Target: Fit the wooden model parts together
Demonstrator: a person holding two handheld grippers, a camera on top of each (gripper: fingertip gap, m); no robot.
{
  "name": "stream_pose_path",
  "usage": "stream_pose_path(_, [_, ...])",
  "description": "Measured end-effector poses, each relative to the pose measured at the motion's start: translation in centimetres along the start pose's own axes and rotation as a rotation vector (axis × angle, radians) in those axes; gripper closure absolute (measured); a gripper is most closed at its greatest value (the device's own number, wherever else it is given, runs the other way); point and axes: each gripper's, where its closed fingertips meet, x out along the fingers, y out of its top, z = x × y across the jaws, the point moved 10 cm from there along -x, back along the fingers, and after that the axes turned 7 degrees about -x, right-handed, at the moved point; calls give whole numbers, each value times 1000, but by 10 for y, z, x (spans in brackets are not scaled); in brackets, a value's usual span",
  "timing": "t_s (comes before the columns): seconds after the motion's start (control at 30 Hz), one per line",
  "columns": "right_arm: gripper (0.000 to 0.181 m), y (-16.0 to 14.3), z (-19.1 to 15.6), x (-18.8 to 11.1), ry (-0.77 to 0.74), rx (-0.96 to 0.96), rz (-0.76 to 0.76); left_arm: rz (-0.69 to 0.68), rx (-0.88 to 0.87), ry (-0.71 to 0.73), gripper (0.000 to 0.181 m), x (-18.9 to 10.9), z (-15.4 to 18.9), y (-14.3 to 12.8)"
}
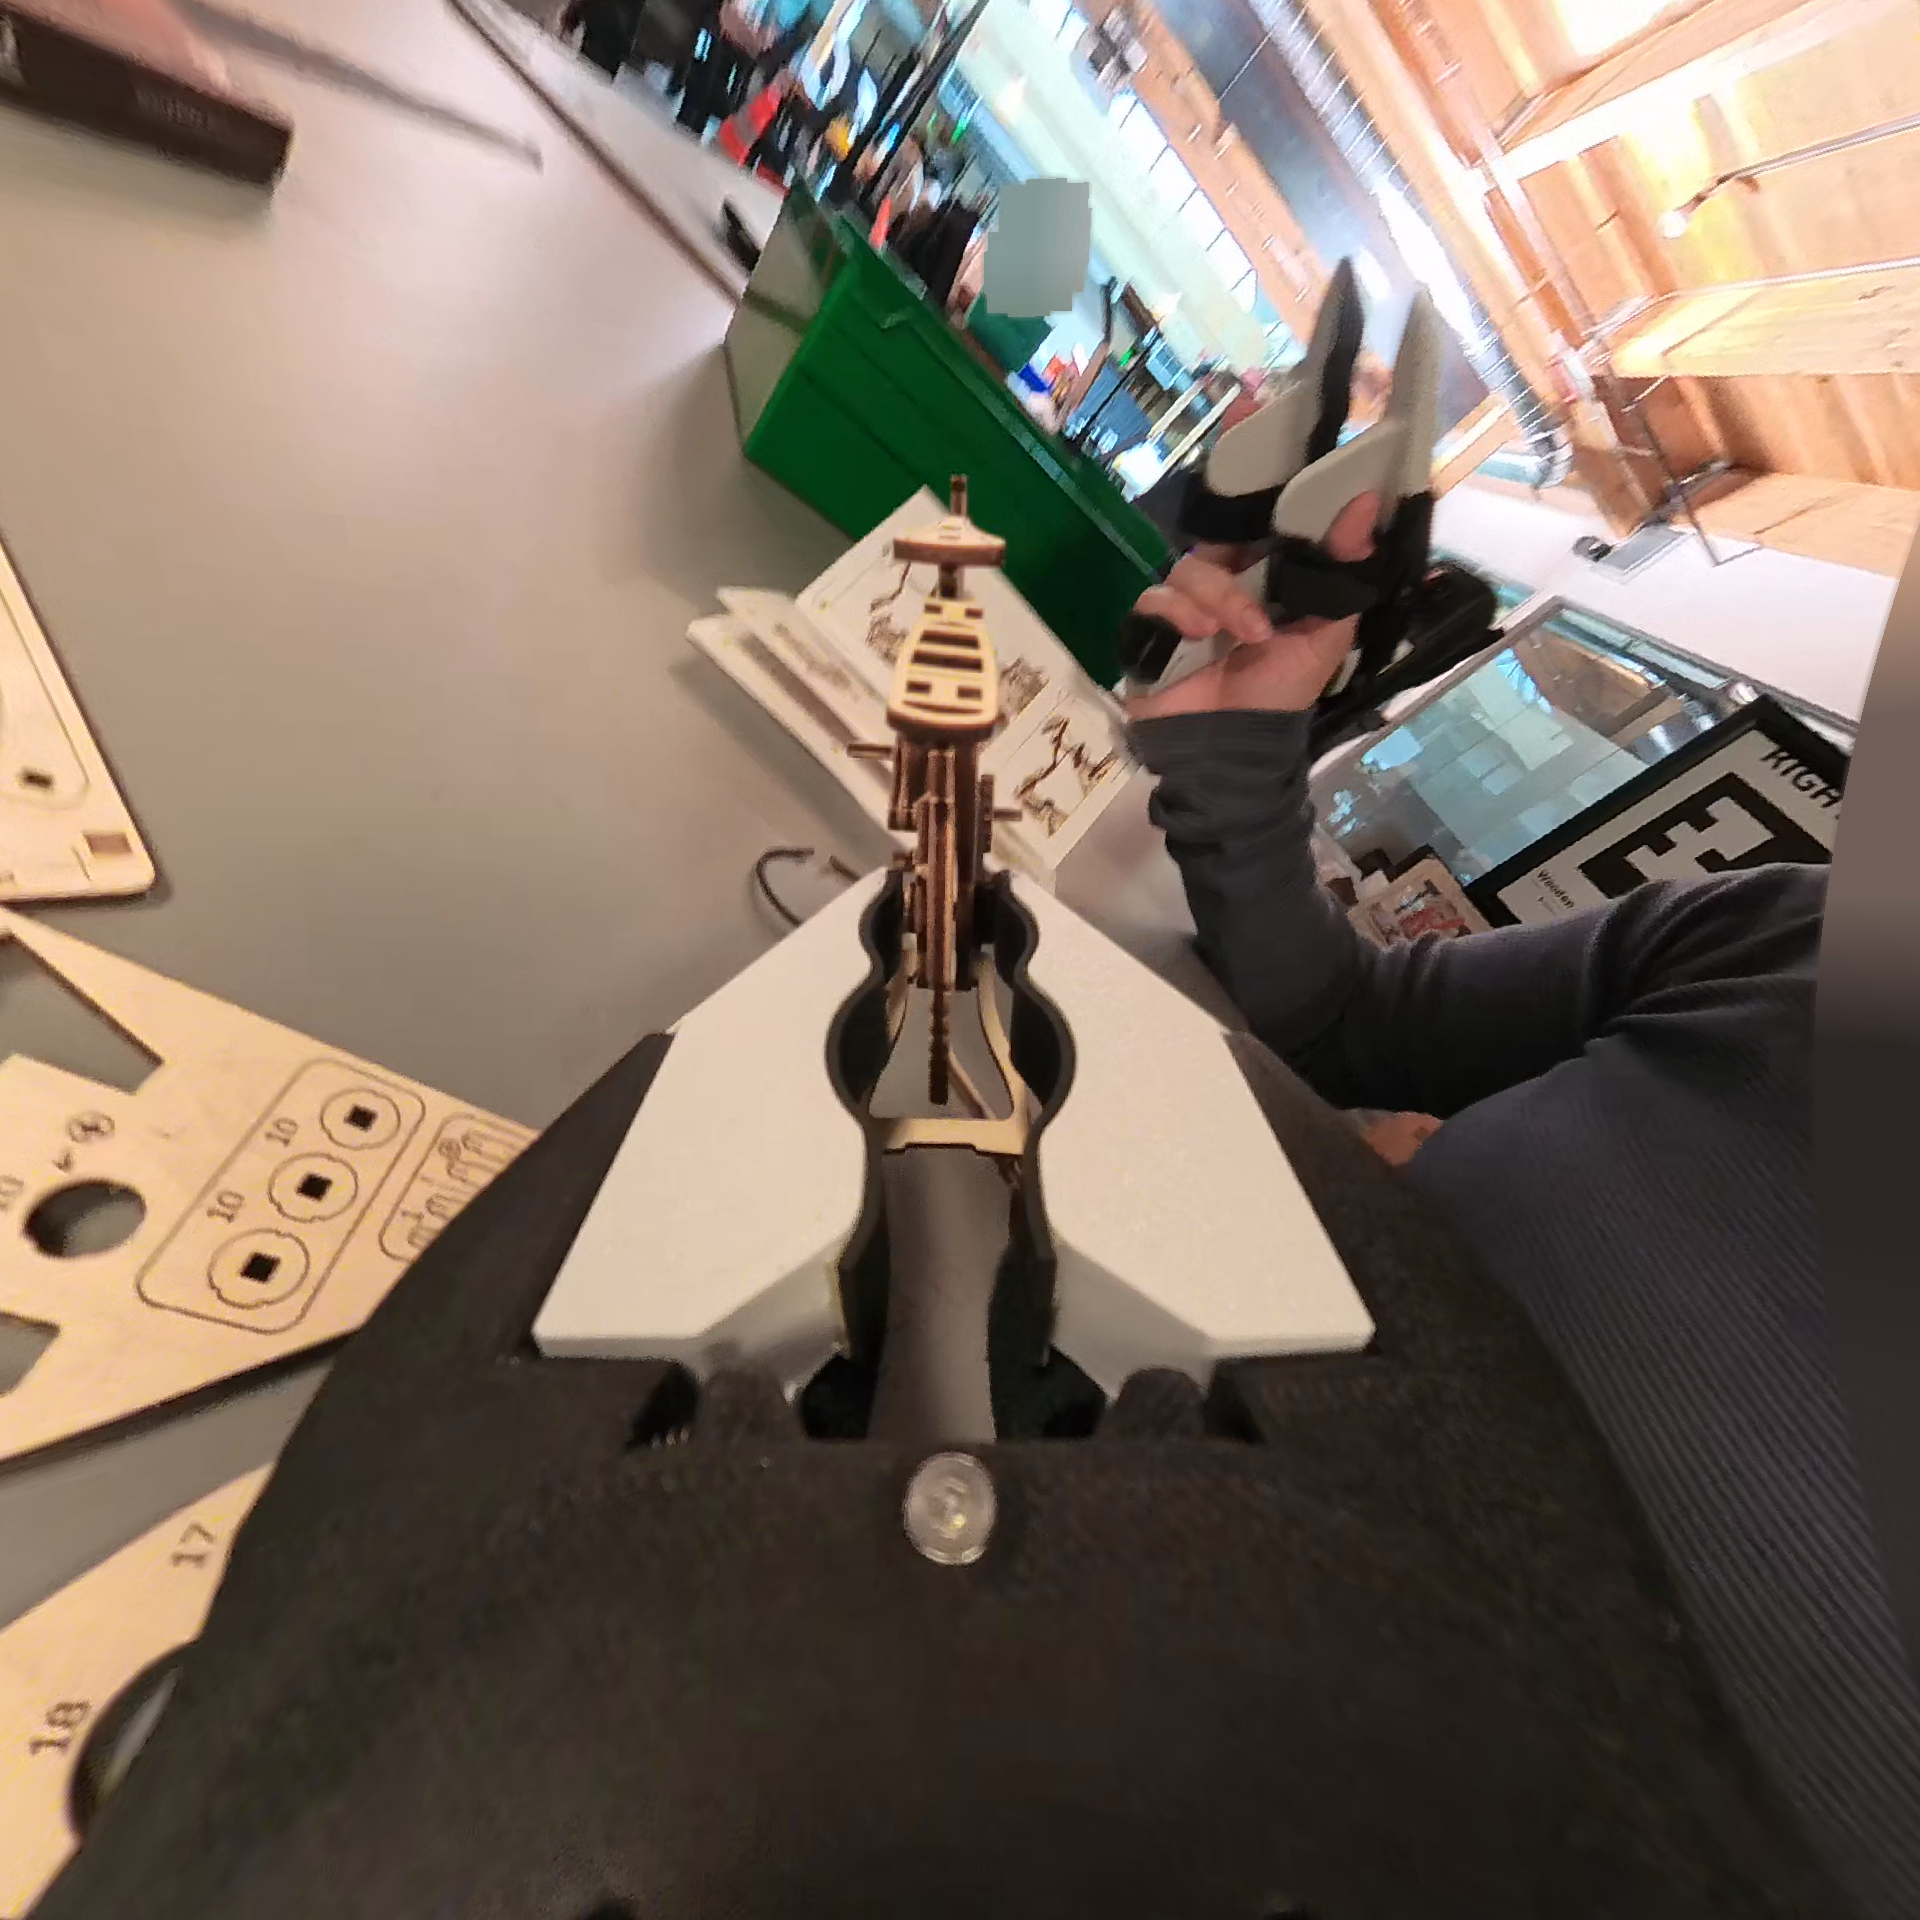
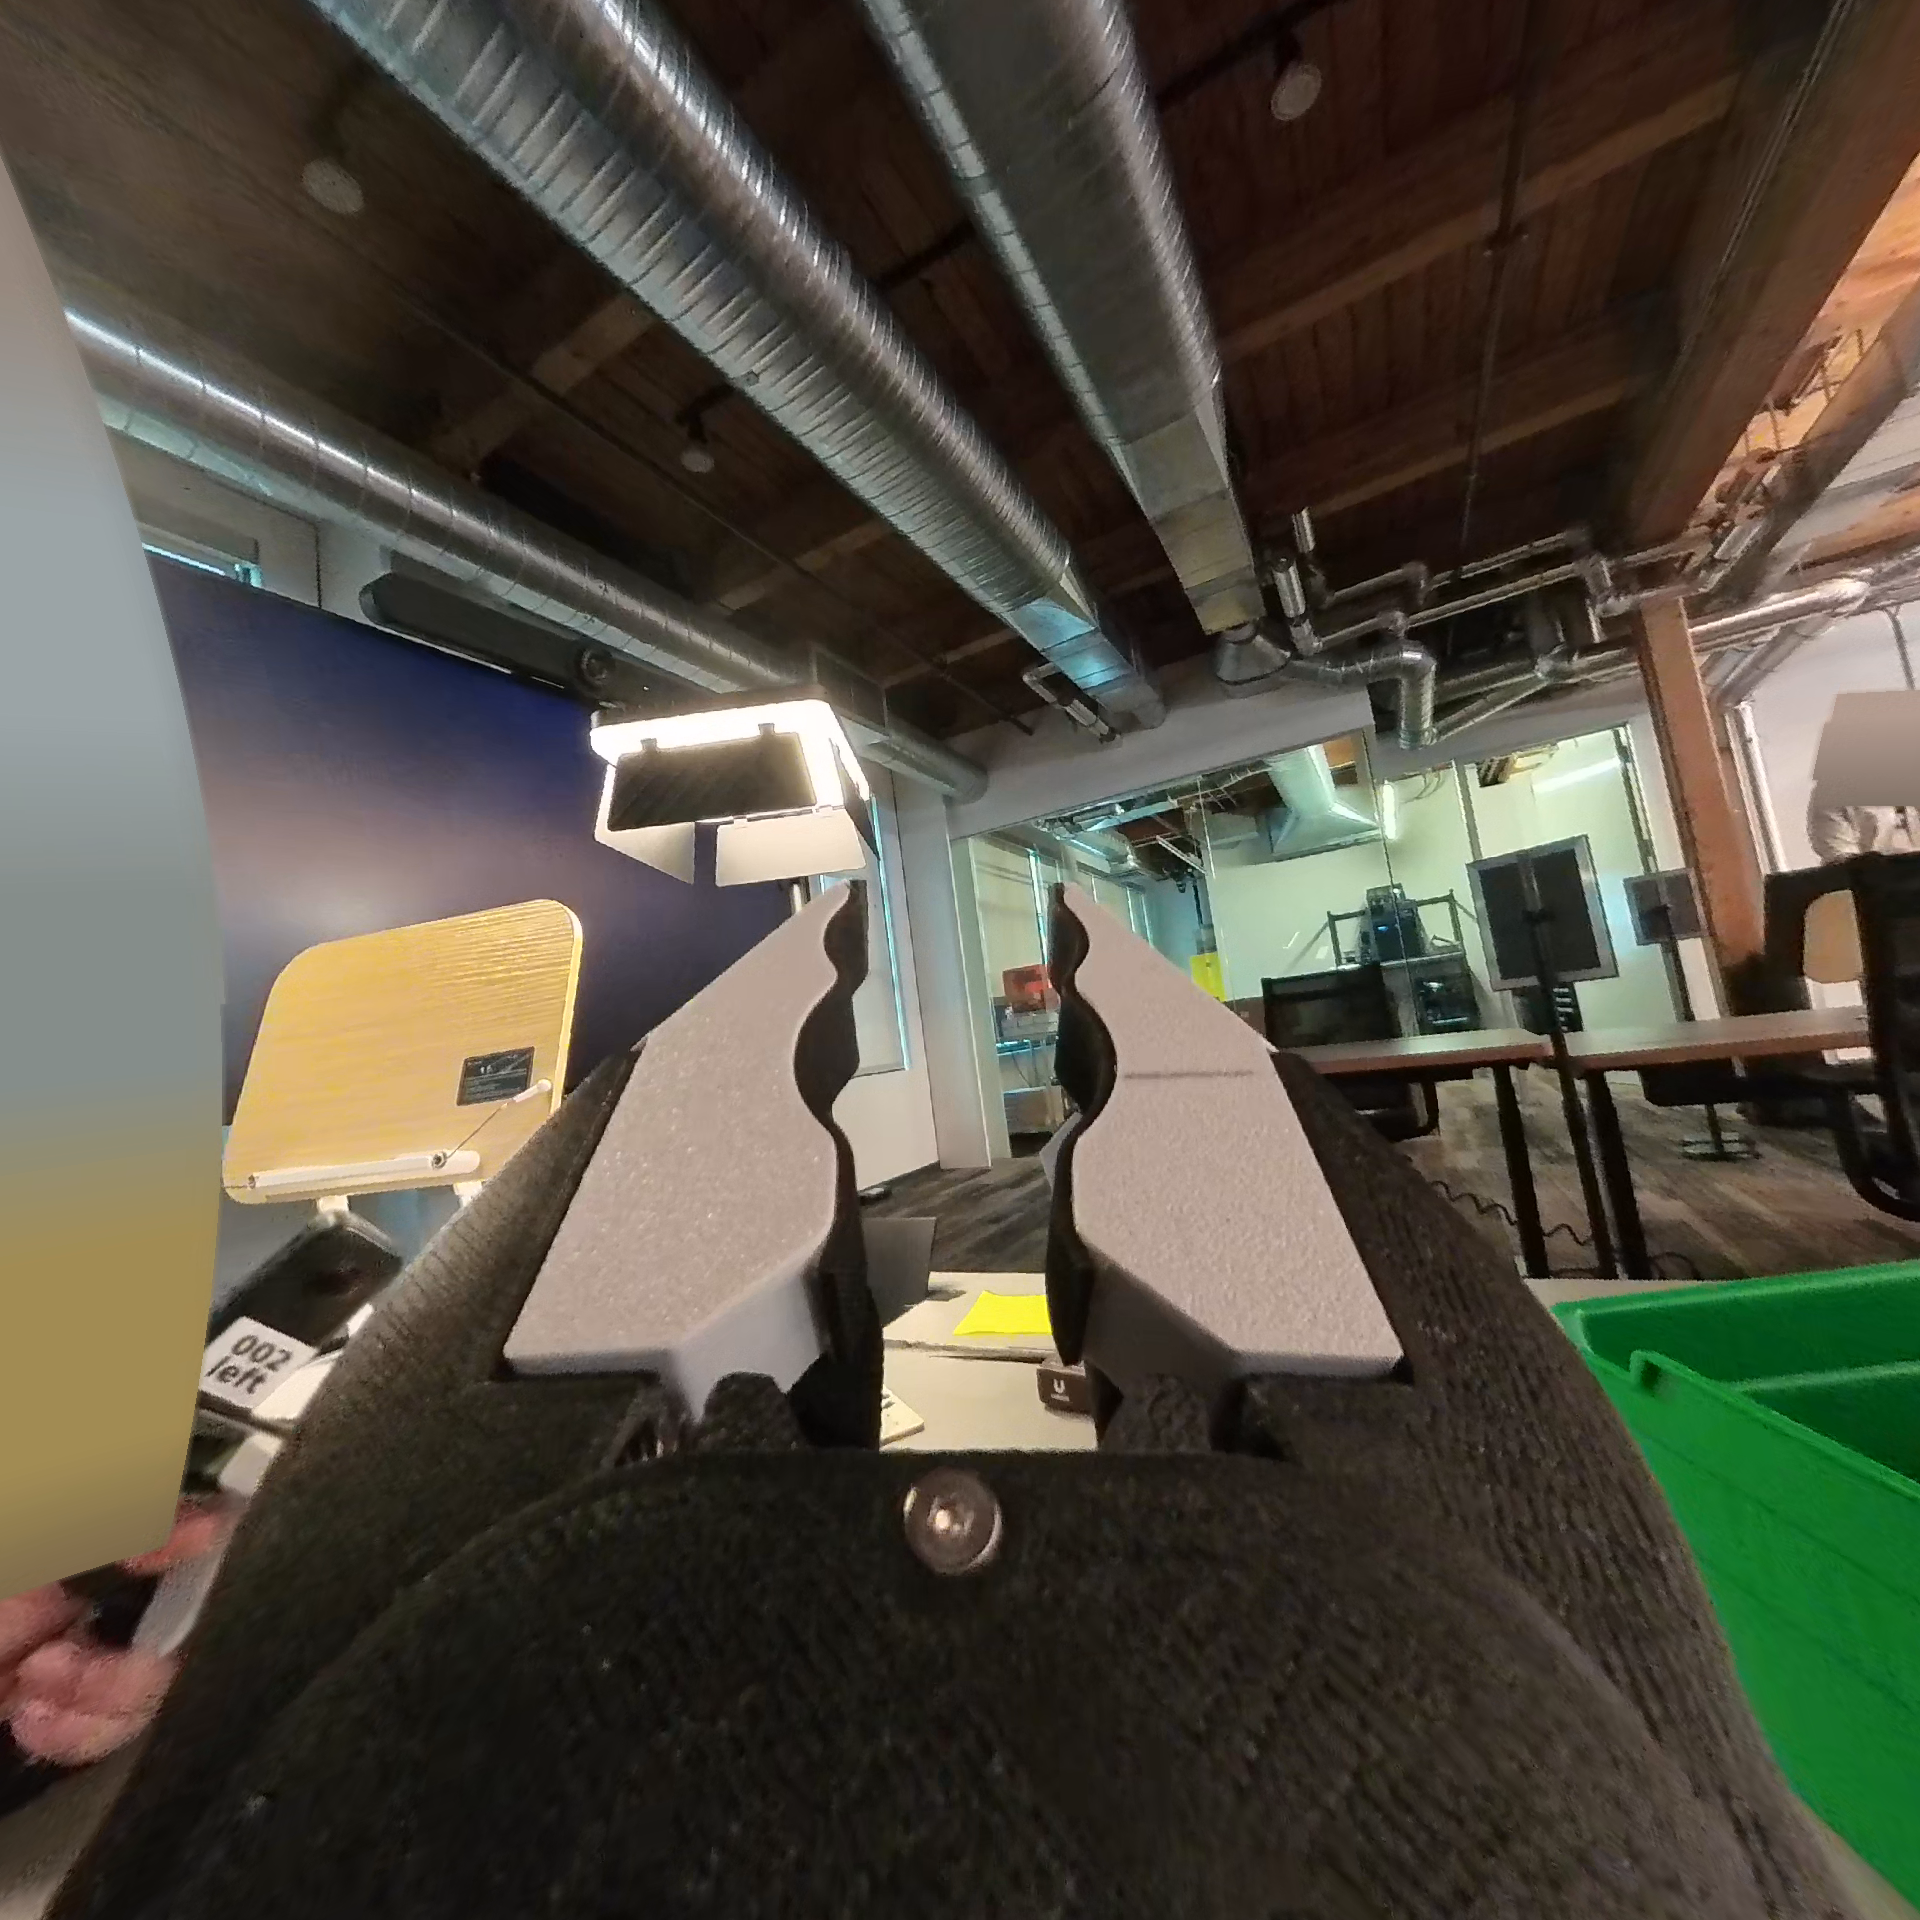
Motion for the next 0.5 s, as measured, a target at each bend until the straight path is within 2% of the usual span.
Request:
stream_pose_path(0.23, [149, 0, -4, 1, 16, 26, -2, -121, -118, 114, 165, 11, -8, -7])
stream_pose_path(0.5, [149, 0, -5, 1, 25, 59, 1, -105, -72, 218, 162, 14, -7, -9])
